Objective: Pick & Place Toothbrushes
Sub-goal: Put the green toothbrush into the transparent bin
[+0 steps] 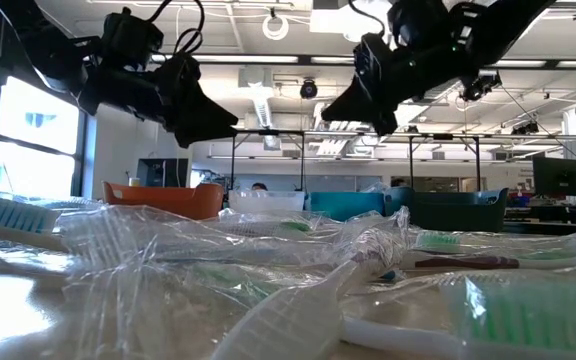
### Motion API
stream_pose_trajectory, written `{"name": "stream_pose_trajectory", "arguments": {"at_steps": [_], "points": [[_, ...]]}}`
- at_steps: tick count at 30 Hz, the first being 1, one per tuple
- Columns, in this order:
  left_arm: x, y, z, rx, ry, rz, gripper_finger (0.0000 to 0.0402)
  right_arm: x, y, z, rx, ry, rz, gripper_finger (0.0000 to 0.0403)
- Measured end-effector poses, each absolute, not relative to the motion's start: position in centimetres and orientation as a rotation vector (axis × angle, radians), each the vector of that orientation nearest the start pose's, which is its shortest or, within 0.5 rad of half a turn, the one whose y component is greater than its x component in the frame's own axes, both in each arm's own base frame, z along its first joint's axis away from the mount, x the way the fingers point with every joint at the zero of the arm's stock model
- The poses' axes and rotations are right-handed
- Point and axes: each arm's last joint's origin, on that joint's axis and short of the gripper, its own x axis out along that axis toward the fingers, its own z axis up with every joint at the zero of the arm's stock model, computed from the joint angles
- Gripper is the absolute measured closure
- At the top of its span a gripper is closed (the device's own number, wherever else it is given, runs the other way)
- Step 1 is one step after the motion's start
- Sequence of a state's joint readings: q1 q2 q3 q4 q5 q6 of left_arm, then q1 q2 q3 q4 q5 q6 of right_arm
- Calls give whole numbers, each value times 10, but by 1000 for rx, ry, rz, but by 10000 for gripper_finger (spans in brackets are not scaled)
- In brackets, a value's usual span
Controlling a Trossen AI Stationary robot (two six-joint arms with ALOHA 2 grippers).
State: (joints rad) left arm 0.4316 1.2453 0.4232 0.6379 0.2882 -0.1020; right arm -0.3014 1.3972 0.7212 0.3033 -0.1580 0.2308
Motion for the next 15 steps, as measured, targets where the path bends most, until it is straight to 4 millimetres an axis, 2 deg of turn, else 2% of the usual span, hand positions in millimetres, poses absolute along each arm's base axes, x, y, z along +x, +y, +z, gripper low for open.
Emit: {"name": "stream_pose_trajectory", "arguments": {"at_steps": [8, 15], "points": [[222, 93, 197, -167, 167, 151, 209, 268, -48, 237, 223, 402, -294, 399], [222, 91, 196, -176, 178, 100, 276, 257, -25, 250, 186, 386, -300, 399]]}}
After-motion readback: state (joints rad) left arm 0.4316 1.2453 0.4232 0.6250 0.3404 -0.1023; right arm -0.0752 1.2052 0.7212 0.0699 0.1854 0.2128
